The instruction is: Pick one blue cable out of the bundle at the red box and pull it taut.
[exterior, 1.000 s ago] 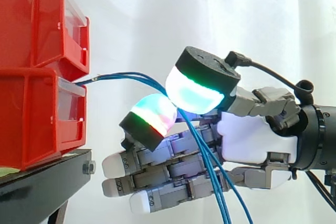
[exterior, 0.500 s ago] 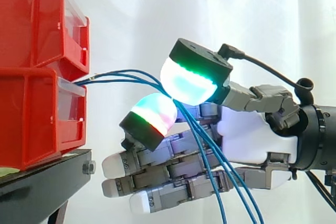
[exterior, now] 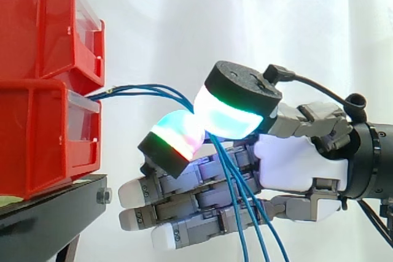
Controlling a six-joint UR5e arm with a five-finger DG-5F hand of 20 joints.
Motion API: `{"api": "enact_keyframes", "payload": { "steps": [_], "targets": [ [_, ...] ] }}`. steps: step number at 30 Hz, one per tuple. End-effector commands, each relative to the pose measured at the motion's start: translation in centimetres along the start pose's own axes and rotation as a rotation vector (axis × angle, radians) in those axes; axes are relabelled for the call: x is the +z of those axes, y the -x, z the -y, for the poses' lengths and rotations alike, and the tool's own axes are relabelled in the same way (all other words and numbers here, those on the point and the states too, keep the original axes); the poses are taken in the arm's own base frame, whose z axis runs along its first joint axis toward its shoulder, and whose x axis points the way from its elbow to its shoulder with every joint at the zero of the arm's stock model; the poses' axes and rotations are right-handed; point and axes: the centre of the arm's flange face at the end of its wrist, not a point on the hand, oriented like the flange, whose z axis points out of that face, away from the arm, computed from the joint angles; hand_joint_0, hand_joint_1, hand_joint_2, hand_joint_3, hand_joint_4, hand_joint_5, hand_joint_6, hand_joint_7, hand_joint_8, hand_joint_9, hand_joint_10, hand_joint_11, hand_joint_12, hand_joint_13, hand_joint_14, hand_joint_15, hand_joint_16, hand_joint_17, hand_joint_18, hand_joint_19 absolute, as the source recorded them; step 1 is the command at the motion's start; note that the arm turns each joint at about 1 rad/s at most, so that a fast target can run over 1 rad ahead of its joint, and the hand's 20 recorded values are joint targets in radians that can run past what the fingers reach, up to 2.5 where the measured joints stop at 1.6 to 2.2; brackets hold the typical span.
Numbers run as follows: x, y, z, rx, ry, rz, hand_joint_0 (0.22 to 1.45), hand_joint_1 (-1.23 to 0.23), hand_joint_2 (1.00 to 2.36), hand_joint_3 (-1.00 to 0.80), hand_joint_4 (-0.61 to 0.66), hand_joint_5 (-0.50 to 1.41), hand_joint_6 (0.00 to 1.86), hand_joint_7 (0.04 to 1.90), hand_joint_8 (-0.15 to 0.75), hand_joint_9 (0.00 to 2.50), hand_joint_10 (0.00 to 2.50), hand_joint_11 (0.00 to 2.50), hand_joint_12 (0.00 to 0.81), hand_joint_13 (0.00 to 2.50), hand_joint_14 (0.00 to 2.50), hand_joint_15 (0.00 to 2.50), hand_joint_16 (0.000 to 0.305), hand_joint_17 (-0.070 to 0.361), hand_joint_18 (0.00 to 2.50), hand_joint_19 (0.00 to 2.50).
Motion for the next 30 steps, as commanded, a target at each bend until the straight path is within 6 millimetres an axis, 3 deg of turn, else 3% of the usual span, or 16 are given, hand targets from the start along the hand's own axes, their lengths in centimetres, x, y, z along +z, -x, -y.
{"api": "enact_keyframes", "payload": {
  "steps": [1, 4, 7, 11, 14, 20, 30],
  "targets": [
    [0.04, 0.0, -0.08, 0.0, 0.002, 0.0, 0.75, -0.97, 1.01, -0.39, 0.04, -0.16, 0.87, 0.96, 0.233, 0.52, 0.01, 0.17, 0.357, 0.18, 0.0, 0.0, 0.055, 0.124, 0.28, 0.07],
    [0.0, 0.0, -0.01, 0.0, 0.0, 0.0, 0.77, -0.97, 1.0, -0.45, 0.01, -0.17, 0.87, 0.93, 0.227, 0.51, 0.0, 0.17, 0.355, 0.17, 0.0, 0.0, 0.055, 0.124, 0.27, 0.06],
    [0.0, 0.0, -0.01, 0.0, 0.0, 0.0, 0.74, -0.96, 1.0, -0.5, 0.08, -0.17, 0.86, 0.89, 0.219, 0.5, 0.0, 0.16, 0.353, 0.16, 0.0, 0.0, 0.055, 0.124, 0.27, 0.06],
    [0.0, 0.0, -0.01, 0.002, 0.0, 0.0, 0.57, -0.85, 1.0, -0.5, 0.09, -0.16, 0.85, 0.94, 0.23, 0.53, 0.0, 0.16, 0.359, 0.16, 0.0, 0.0, 0.055, 0.125, 0.26, 0.12],
    [0.0, -0.01, -0.01, 0.002, 0.0, -0.001, 0.54, -0.78, 1.0, -0.5, 0.11, -0.15, 0.84, 0.98, 0.247, 0.55, 0.0, 0.15, 0.367, 0.18, 0.0, 0.0, 0.057, 0.128, 0.27, 0.11],
    [0.0, -0.01, -0.01, 0.005, 0.0, -0.001, 0.56, -0.67, 1.0, -0.5, 0.1, -0.15, 0.83, 1.02, 0.255, 0.58, 0.0, 0.15, 0.362, 0.18, 0.0, 0.0, 0.056, 0.125, 0.27, 0.12],
    [0.09, -0.03, -0.15, 0.005, 0.003, -0.003, 0.62, -0.82, 1.02, -0.17, 0.08, -0.14, 0.85, 1.07, 0.265, 0.6, 0.0, 0.17, 0.358, 0.22, 0.0, 0.0, 0.055, 0.123, 0.3, 0.11]
  ]
}}
